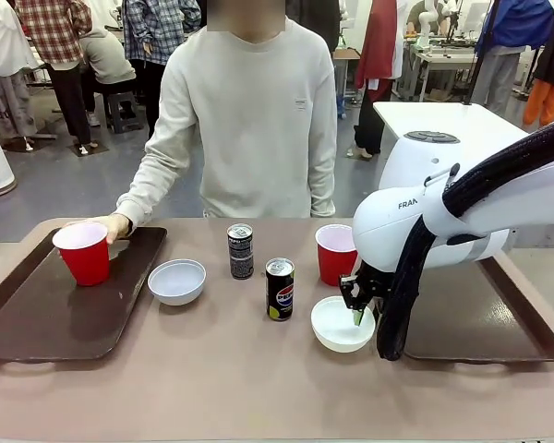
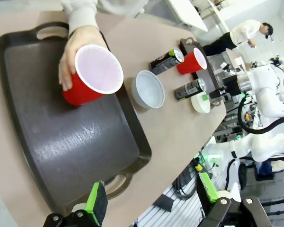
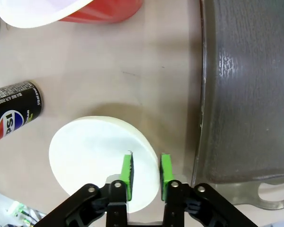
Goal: Prepare tableware on both trays.
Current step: Pick up a Picnic Bowl from the table and place it on a Handle tray.
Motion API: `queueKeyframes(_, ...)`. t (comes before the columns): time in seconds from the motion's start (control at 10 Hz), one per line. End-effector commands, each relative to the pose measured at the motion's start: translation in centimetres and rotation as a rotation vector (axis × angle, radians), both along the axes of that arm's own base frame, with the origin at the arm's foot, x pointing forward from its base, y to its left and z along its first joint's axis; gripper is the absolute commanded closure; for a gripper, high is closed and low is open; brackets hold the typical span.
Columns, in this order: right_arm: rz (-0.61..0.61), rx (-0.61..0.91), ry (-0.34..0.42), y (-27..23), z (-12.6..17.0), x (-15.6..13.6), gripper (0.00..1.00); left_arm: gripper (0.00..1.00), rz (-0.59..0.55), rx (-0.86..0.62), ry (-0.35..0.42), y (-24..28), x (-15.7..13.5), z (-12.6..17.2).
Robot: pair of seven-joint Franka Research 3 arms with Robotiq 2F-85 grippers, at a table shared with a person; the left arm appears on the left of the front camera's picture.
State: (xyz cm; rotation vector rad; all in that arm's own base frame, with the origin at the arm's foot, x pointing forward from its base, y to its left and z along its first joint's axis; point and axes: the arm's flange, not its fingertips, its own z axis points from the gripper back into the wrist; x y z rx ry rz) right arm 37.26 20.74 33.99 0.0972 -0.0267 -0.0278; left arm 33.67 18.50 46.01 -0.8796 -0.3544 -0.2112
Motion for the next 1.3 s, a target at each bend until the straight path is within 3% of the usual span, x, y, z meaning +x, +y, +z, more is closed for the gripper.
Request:
queueKeyframes(0.0,0.018,-0.001,0.004,-0.1,-0.1,0.4,1.00,0.00,-0.001,-0.011,-0.003,0.1,-0.1,0.1)
queueKeyframes(0.3,0.052,-0.056,-0.012,-0.2,0.3,0.2,1.00,0.00,-0.001,-0.011,-0.003,0.1,-0.1,0.1)
queueKeyframes(0.5,0.100,-0.183,-0.008,-1.2,4.5,-1.4,1.00,0.00,-0.001,-0.011,-0.003,0.1,-0.1,0.1)
queueKeyframes(0.8,0.080,-0.105,-0.056,-4.6,12.1,-3.2,1.00,0.00,-0.001,-0.011,-0.003,0.1,-0.1,0.1)
queueKeyframes(1.0,0.036,-0.095,-0.049,-7.7,13.7,-2.0,1.00,0.00,-0.001,-0.011,-0.003,0.1,-0.1,0.1)
queueKeyframes(1.2,0.098,-0.154,-0.053,-12.4,13.5,-0.3,1.00,0.00,-0.001,-0.011,-0.003,0.1,-0.1,0.1)
